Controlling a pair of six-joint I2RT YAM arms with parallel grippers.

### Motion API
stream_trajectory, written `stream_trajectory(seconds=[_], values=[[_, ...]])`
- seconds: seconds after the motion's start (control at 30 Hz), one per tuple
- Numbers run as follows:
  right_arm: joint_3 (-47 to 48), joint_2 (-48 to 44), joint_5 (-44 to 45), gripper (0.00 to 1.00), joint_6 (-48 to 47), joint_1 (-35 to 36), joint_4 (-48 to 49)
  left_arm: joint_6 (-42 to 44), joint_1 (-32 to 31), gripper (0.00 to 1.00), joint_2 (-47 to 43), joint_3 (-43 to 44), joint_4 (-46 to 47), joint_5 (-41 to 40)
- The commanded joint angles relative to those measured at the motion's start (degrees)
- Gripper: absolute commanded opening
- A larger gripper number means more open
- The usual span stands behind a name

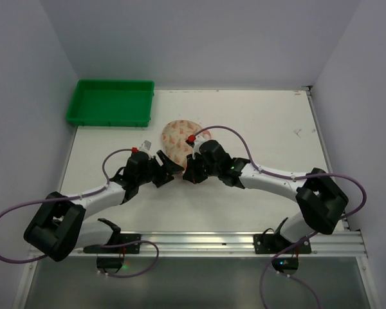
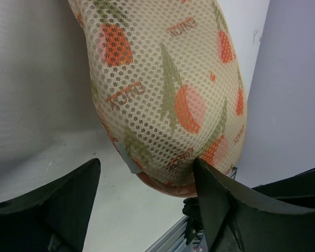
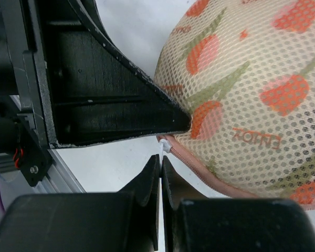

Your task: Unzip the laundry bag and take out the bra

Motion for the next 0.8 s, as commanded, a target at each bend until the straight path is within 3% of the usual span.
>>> stream_trajectory(seconds=[0.0, 0.03, 0.07, 0.13, 0.17, 0.27, 0.53, 0.7, 0.77], values=[[0.1, -2.4, 0.0, 0.00, 0.3, 0.6, 2.8, -2.6, -0.7, 0.68, 0.3, 1.8, 6.4, -3.2], [-0.4, -2.9, 0.5, 0.00, 0.1, 0.6, 2.5, -2.7, -0.7, 0.62, 0.4, 2.1, 6.4, -3.4], [-1.0, -3.4, 1.0, 0.00, 0.0, 0.6, 2.1, -2.7, -0.7, 0.45, 0.4, 2.3, 6.4, -3.5], [-3.0, -5.4, 3.1, 0.00, -0.4, 0.5, 1.0, -2.1, -0.6, 0.27, 0.4, 3.1, 6.1, -3.4], [-3.8, -6.4, 4.4, 0.00, -0.9, 0.5, 0.8, -0.8, -0.4, 0.12, 0.3, 3.6, 4.5, -3.4], [-7.2, -10.3, 8.0, 0.00, -1.1, -1.1, -1.0, 2.7, 1.2, 0.00, 0.1, 4.5, 0.7, -2.6], [-16.0, -21.6, 7.2, 0.00, 1.6, -12.5, -4.9, 20.2, 7.5, 0.00, 2.7, 10.0, -11.5, 2.6], [-15.7, -21.2, 1.0, 0.00, -0.5, -12.6, -3.5, 30.7, 8.1, 0.00, 8.2, 16.5, -18.1, 5.6], [-14.7, -19.5, -1.6, 0.00, -1.1, -10.7, -1.4, 32.8, 8.3, 0.07, 9.8, 20.6, -20.1, 5.2]])
